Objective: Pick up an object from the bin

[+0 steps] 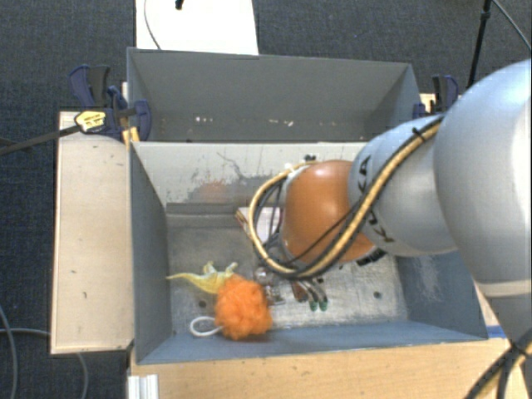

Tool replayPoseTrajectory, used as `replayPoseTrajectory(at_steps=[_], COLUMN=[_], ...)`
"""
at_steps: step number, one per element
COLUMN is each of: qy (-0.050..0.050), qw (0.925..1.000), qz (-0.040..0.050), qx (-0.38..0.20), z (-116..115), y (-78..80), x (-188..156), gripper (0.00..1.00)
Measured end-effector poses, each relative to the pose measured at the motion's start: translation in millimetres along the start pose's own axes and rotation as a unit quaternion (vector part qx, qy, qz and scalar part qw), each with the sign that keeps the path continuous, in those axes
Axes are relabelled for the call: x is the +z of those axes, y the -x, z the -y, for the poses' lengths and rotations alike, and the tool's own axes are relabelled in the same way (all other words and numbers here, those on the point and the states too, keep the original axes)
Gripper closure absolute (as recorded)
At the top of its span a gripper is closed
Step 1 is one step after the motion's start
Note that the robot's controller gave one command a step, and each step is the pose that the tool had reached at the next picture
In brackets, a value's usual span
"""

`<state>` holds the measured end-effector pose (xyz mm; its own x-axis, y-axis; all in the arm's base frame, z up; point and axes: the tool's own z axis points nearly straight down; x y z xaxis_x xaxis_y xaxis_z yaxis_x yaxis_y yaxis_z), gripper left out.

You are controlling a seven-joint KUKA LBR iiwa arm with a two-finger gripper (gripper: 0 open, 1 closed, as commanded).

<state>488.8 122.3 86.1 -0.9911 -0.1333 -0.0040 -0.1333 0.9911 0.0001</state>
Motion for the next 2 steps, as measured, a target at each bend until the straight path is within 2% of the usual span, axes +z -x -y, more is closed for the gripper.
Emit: replayPoseTrajectory(at_steps=[1,2], qy=[0.000,0.000], qw=[1.0000,1.0000], qz=[-0.0016,-0.0016], qx=[-0.002,0.000], z=[9.6,9.5], y=[8.0,8.0], x=[-42.4,-42.4], gripper=[1.00,1.00])
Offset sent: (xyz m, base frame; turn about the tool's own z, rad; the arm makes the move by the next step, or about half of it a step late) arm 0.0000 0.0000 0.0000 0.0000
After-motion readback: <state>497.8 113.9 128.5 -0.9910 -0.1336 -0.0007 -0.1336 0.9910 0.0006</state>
